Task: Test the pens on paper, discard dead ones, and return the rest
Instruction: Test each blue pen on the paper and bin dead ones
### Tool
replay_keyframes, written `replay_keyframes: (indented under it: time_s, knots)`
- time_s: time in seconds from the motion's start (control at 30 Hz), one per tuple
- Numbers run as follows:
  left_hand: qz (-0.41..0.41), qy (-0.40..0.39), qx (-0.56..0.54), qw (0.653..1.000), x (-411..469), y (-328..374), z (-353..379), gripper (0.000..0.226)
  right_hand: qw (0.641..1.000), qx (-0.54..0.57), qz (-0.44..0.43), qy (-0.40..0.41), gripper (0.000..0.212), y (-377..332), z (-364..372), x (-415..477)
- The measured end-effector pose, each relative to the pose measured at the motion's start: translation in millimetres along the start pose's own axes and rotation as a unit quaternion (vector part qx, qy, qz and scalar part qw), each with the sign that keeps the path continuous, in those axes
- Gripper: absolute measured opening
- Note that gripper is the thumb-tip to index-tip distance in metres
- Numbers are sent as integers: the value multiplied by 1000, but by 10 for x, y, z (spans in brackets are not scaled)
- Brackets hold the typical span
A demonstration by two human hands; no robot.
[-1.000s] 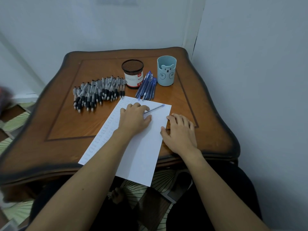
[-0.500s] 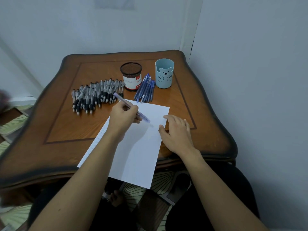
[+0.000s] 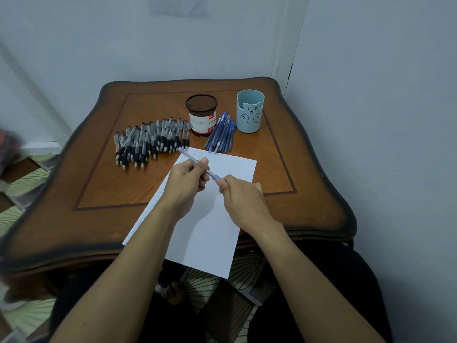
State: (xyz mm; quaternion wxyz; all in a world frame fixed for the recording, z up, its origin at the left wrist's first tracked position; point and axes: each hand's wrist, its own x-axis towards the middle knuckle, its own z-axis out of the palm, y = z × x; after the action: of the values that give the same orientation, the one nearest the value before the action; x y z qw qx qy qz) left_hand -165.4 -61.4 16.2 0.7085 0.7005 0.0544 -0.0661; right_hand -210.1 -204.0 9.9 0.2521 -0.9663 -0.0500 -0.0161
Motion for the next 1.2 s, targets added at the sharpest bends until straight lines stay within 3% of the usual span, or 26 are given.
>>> replay_keyframes:
  time_s: [0.13, 0.33, 0.43, 0.6, 0.83, 1.0, 1.2]
  knots:
    - [-28, 23, 3, 999, 37, 36, 38, 29, 998, -65, 5, 18, 35, -92, 1, -10]
    - [-30, 34, -2, 999, 110, 91, -180, 22, 991, 48, 65, -102, 43, 32, -17, -26]
    - [-15, 61, 21, 998, 215, 138, -436, 20, 989, 48, 79, -112, 46, 209, 4, -141]
    - [6, 100, 75, 992, 253, 34, -524, 15, 995, -12, 86, -46, 45, 332, 34, -205]
    - [66, 77, -9, 995, 229, -168, -552, 24, 994, -65, 81, 38, 41, 452, -38, -110]
    - [113, 26, 83, 990, 316, -248, -489, 9, 989, -37, 82, 115, 26, 529, 28, 66]
    - [139, 110, 127, 976, 374, -344, -400, 8, 986, -70, 87, 125, 30, 584, 99, 253]
